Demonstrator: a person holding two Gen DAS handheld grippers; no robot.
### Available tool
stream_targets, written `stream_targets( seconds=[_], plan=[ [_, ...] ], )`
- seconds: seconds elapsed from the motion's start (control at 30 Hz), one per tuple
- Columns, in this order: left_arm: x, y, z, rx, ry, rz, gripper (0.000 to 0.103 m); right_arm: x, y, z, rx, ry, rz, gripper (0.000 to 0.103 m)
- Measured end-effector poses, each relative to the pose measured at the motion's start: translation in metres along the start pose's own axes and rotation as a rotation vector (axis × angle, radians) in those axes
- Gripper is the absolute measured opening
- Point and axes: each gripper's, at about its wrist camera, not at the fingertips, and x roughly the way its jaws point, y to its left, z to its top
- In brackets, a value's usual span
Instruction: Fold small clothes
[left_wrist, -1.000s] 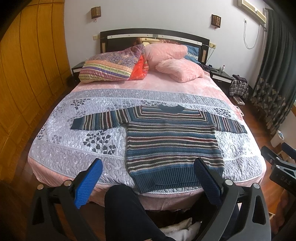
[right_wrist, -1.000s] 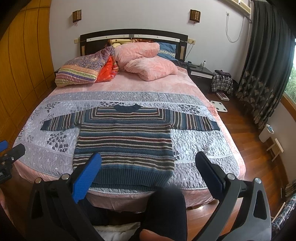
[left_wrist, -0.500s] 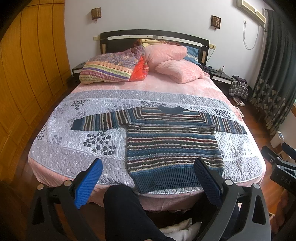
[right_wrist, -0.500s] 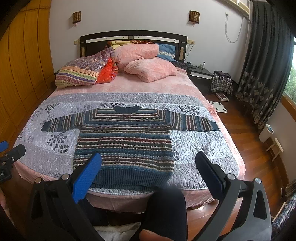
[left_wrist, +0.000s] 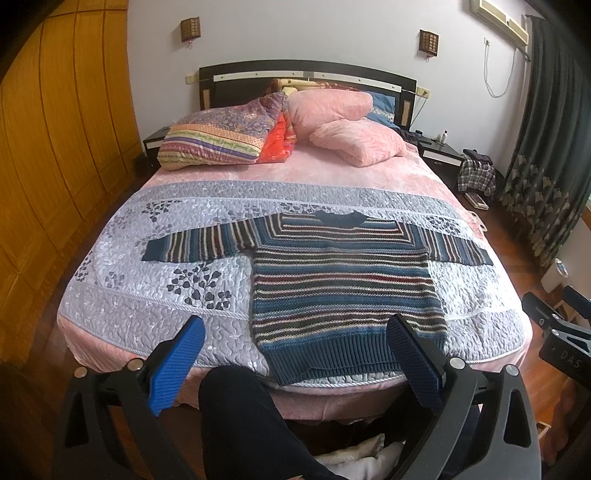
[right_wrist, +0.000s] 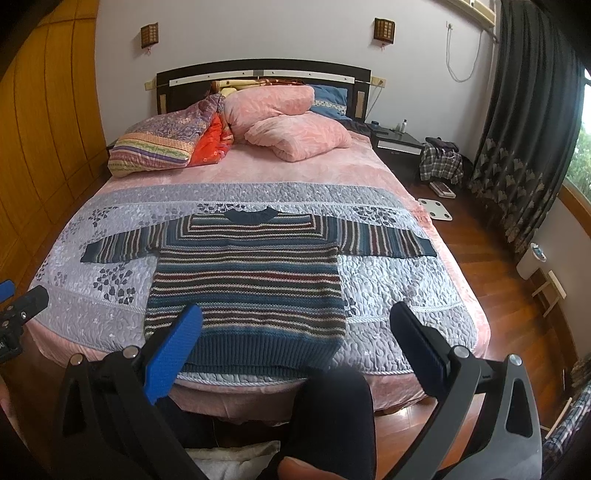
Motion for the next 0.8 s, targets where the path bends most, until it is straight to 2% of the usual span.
stream_targets(
  seconds=[0.3, 0.63, 0.73, 0.8],
  plan=[
    [0.0, 0.003, 0.003, -0.002, 0.01, 0.0, 0.099, 0.005, -0.002, -0.005, 0.004, 0.01, 0.002, 0.1],
    [0.024, -0.001, -0.003, -0.003, 0.039, -0.001, 0.099, 0.022, -0.003, -0.002, 0.002, 0.032, -0.007, 0.1],
    [0.039, -0.001, -0.002, -0.014, 0.046, -0.02, 0.099, 0.035, -0.008, -0.001, 0.009, 0.038, -0.006, 0.1],
    [0.049, -0.002, -0.004, -0.019, 0.023, -0.051, 0.099, 0.046, -0.017, -0.002, 0.022, 0.01, 0.017, 0.1]
  ],
)
